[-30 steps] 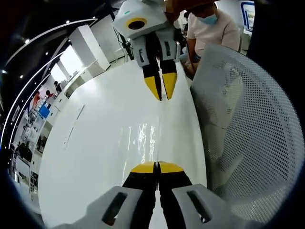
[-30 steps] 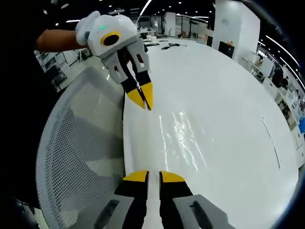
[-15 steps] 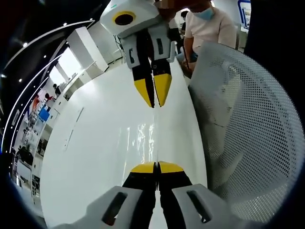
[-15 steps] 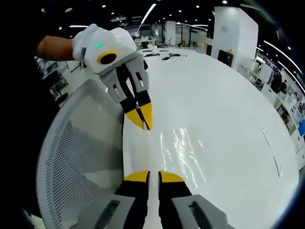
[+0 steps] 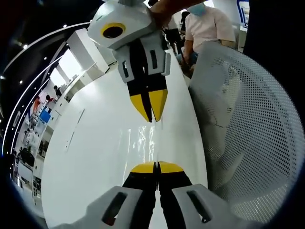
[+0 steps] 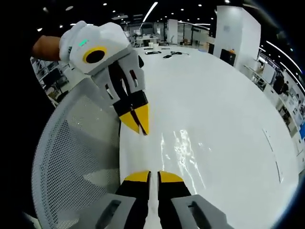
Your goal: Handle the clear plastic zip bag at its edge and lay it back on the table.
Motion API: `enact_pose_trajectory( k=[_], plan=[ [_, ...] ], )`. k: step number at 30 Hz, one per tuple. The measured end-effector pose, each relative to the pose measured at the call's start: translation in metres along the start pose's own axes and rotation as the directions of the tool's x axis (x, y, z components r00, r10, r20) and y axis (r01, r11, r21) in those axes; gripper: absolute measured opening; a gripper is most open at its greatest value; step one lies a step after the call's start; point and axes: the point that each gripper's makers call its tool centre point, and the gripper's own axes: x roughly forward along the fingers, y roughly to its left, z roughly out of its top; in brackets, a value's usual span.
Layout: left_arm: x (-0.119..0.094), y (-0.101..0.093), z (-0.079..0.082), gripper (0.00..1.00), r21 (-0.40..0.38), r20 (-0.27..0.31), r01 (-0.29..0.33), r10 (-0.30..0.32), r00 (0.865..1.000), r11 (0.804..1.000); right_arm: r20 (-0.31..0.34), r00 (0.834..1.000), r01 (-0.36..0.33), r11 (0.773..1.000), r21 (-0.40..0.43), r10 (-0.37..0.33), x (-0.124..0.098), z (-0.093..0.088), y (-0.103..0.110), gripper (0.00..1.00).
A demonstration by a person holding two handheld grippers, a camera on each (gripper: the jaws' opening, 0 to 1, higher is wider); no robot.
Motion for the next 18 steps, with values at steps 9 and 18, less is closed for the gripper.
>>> enact_pose_trajectory(
  k=[9, 18],
  plan=[
    [0.001, -0.002, 0.005, 0.0, -0.025, 0.022, 0.009, -0.008, 1.0, 1.0, -0.016, 1.0, -0.025, 0.999, 0.024, 0.025, 0.013, -0.008, 0.005, 0.01],
    [0.002, -0.001, 0.001, 0.01, -0.007, 0.003, 0.011, -0.011, 1.0, 1.0, -0.024, 1.0, -0.012, 0.998, 0.067, 0.013, 0.016, -0.008, 0.007, 0.0]
  ],
)
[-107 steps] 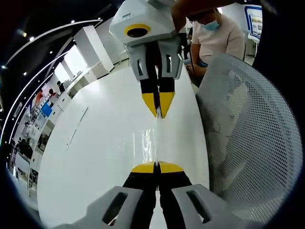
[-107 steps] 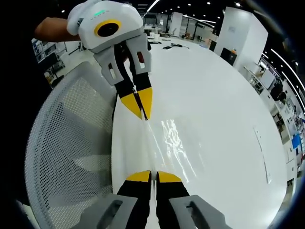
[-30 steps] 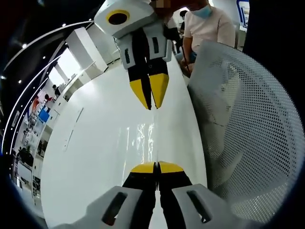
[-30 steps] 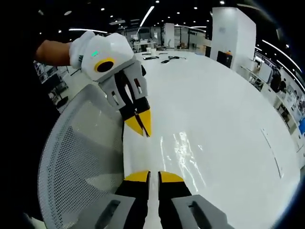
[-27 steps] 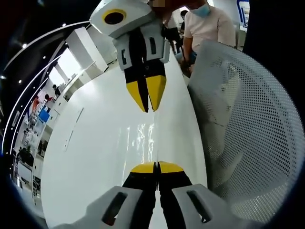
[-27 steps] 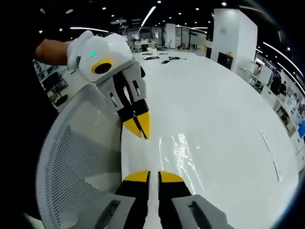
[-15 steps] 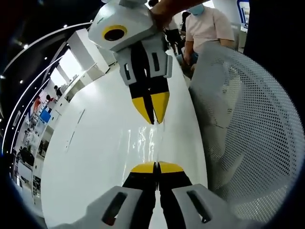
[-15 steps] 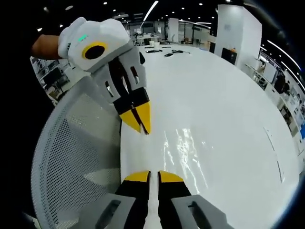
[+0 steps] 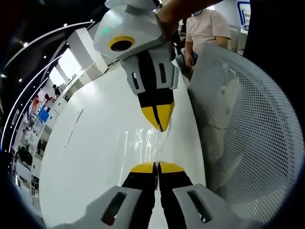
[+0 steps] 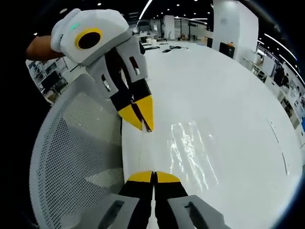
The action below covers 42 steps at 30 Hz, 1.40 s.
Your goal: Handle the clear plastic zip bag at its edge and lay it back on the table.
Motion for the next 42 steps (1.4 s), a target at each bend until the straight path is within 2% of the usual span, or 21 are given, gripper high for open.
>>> enact_pose_trajectory(
  k=[4, 15, 22, 27, 30, 35, 37, 40, 42],
  plan=[
    [-0.002, 0.0, 0.003, 0.11, 0.014, 0.001, 0.0, 0.0, 1.0, 1.0, -0.014, 1.0, 0.026, 1.0, 0.016, -0.026, 0.001, 0.001, -0.006, 0.0],
    [-0.004, -0.005, 0.025, 0.1, 0.062, 0.032, 0.01, -0.012, 0.999, 0.998, -0.049, 0.998, 0.042, 0.999, 0.028, -0.04, 0.009, 0.002, -0.009, 0.0],
    [0.003, -0.012, 0.022, 0.09, 0.11, 0.002, 0.04, -0.041, 0.999, 0.993, -0.026, 0.998, 0.056, 0.998, 0.014, -0.055, 0.004, 0.01, -0.014, 0.0],
    [0.005, -0.003, 0.018, 0.09, 0.105, -0.022, 0.017, -0.015, 1.0, 0.994, 0.017, 0.995, 0.098, 0.995, -0.022, -0.097, -0.006, 0.025, -0.021, 0.0],
    [0.006, 0.002, 0.02, 0.08, 0.11, -0.027, 0.001, 0.002, 1.0, 0.994, 0.047, 0.988, 0.15, 0.988, -0.039, -0.148, -0.014, 0.033, -0.029, 0.0],
    [0.007, 0.006, 0.023, 0.06, 0.112, -0.019, -0.01, 0.013, 1.0, 0.994, 0.103, 0.964, 0.256, 0.961, -0.102, -0.246, -0.032, 0.051, -0.041, 0.0],
    [0.006, 0.008, 0.026, 0.04, 0.12, -0.016, -0.02, 0.022, 1.0, 0.993, 0.12, 0.955, 0.285, 0.951, -0.122, -0.271, -0.034, 0.053, -0.047, 0.0],
    [0.003, 0.014, 0.031, 0.02, 0.12, -0.008, -0.044, 0.046, 0.999, 0.992, 0.164, 0.927, 0.364, 0.915, -0.172, -0.337, -0.047, 0.063, -0.053, 0.0],
    [0.002, 0.019, 0.033, 0.01, 0.117, -0.006, -0.06, 0.061, 0.998, 0.991, 0.19, 0.912, 0.396, 0.9, -0.179, -0.363, -0.053, 0.069, -0.054, 0.0]
  ],
)
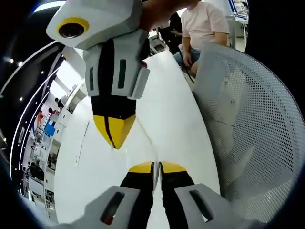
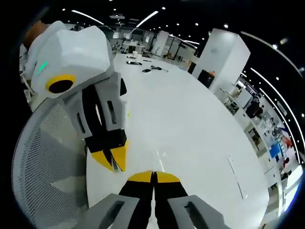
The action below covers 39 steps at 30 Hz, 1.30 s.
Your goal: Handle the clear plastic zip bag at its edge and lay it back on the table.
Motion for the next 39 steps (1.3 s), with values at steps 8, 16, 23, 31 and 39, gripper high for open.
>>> enact_pose_trajectory(
  k=[8, 16, 23, 31, 39],
  plan=[
    [-0.009, 0.015, 0.005, 0.01, 0.0, -0.01, -0.047, 0.047, 0.999, 0.999, 0.092, 0.987, 0.135, 0.99, -0.031, -0.132, -0.02, 0.023, -0.022, 0.0],
    [-0.009, 0.021, 0.009, 0.0, -0.011, -0.022, -0.054, 0.054, 0.998, 0.998, 0.131, 0.965, 0.231, 0.972, -0.029, -0.226, -0.032, 0.033, -0.038, 0.0],
    [-0.005, 0.021, 0.012, 0.0, -0.019, -0.018, -0.047, 0.046, 0.999, 0.999, 0.141, 0.958, 0.258, 0.965, -0.037, -0.251, -0.036, 0.033, -0.044, 0.0],
    [0.002, 0.023, 0.005, 0.09, -0.051, -0.056, -0.047, 0.044, 0.997, 0.998, 0.11, 0.965, 0.245, 0.967, -0.066, -0.237, -0.026, 0.024, -0.042, 0.0],
    [0.014, 0.019, -0.009, 0.15, -0.165, -0.083, -0.032, 0.018, 0.996, 0.986, 0.049, 0.979, 0.201, 0.976, -0.09, -0.197, -0.012, 0.008, -0.032, 0.0]
  ],
)
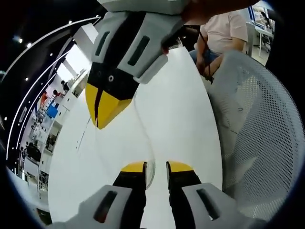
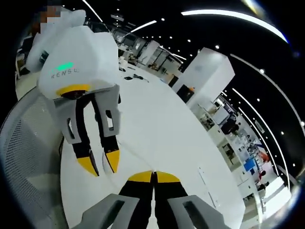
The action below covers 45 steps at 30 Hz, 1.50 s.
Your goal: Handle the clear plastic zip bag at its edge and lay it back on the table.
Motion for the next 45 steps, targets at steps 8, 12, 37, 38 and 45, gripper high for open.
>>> enact_pose_trajectory(
  k=[8, 12, 37, 38, 45],
  plan=[
    [0.009, -0.013, -0.003, 0.28, -0.017, -0.013, 0.033, -0.033, 0.999, 0.999, -0.08, 0.996, -0.033, 0.999, -0.015, 0.032, 0.016, -0.025, 0.01, 0.0],
    [0.009, -0.019, -0.001, 0.32, -0.004, 0.009, 0.046, -0.046, 0.999, 0.999, -0.105, 0.994, -0.043, 0.999, -0.013, 0.042, 0.023, -0.036, 0.014, 0.0],
    [-0.018, 0.001, -0.027, 0.48, -0.203, 0.097, -0.096, 0.118, 0.988, 0.974, -0.22, 0.973, -0.099, 0.988, -0.115, 0.072, 0.041, -0.091, 0.01, 0.0],
    [-0.02, 0.002, -0.028, 0.51, -0.215, 0.099, -0.108, 0.132, 0.986, 0.971, -0.218, 0.974, -0.095, 0.987, -0.126, 0.066, 0.043, -0.093, 0.008, 0.0],
    [-0.037, 0.003, -0.032, 0.58, -0.383, 0.137, -0.115, 0.18, 0.974, 0.916, -0.237, 0.969, -0.121, 0.965, -0.232, 0.065, 0.044, -0.101, 0.005, 0.0]
  ],
)
